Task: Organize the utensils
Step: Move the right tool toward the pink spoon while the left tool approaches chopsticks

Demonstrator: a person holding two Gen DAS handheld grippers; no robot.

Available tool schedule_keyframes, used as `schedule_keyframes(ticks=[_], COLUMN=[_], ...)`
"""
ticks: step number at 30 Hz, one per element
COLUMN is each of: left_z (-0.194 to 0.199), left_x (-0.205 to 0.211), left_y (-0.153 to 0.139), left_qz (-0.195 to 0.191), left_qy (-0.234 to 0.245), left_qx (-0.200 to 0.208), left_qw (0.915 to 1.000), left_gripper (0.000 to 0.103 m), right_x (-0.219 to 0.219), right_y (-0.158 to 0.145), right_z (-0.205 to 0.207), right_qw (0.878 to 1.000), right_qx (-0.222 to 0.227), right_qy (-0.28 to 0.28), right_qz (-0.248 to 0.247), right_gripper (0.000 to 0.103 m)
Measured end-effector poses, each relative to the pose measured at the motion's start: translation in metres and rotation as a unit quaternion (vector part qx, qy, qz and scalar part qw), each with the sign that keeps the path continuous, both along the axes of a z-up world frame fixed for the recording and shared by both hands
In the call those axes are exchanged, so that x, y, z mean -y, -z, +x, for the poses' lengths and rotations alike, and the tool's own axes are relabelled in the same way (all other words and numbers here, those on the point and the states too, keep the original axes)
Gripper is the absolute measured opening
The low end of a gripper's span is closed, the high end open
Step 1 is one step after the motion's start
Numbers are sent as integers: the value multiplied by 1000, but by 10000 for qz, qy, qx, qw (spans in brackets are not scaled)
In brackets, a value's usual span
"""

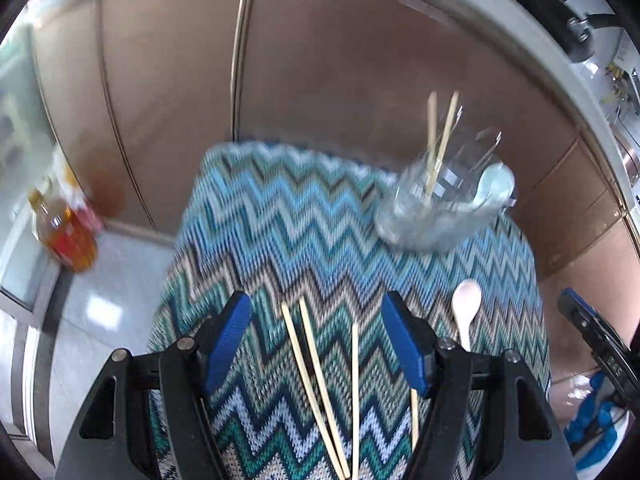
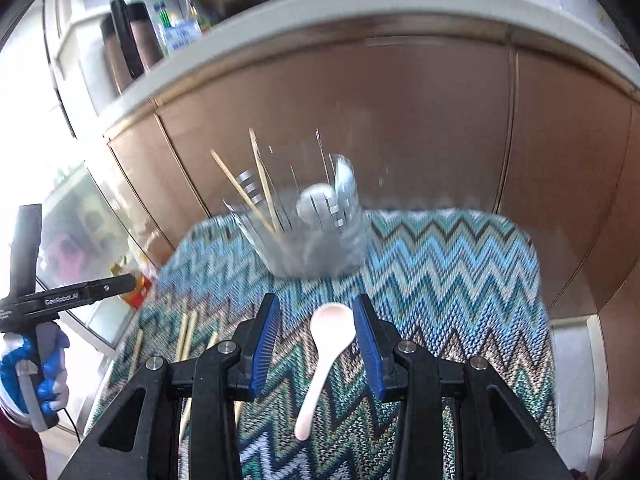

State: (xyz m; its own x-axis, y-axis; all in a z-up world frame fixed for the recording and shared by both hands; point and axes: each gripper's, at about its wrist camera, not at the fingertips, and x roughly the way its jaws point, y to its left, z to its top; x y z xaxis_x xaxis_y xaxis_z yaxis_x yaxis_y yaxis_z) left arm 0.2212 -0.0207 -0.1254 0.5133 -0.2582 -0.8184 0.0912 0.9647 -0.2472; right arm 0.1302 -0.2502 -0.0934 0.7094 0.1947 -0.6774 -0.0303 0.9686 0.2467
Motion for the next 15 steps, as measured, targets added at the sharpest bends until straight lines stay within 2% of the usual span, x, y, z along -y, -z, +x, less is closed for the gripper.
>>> schedule_keyframes(ticks=[2, 7, 11, 15], left_z=[3, 14, 22, 33], left_x=[1, 4, 12, 17], left_y=[14, 40, 51, 63], left_qz=[-78, -433, -560, -637], left_qy=[50, 243, 352, 347], left_qx=[-260, -753, -982, -1186], left_qw=[9996, 9959, 9930, 9903], left_gripper=[62, 39, 36, 28], right_x=[-1, -3, -3, -1], right_y=[10, 31, 41, 52], right_z=[7, 20, 28, 37], right_qw=[9999, 9989, 9979, 9967], right_qx=[-144, -450, -633, -791], right_qy=[-34, -100, -129, -169], right_qz=[-14, -42, -77, -88], right_gripper=[36, 36, 35, 35])
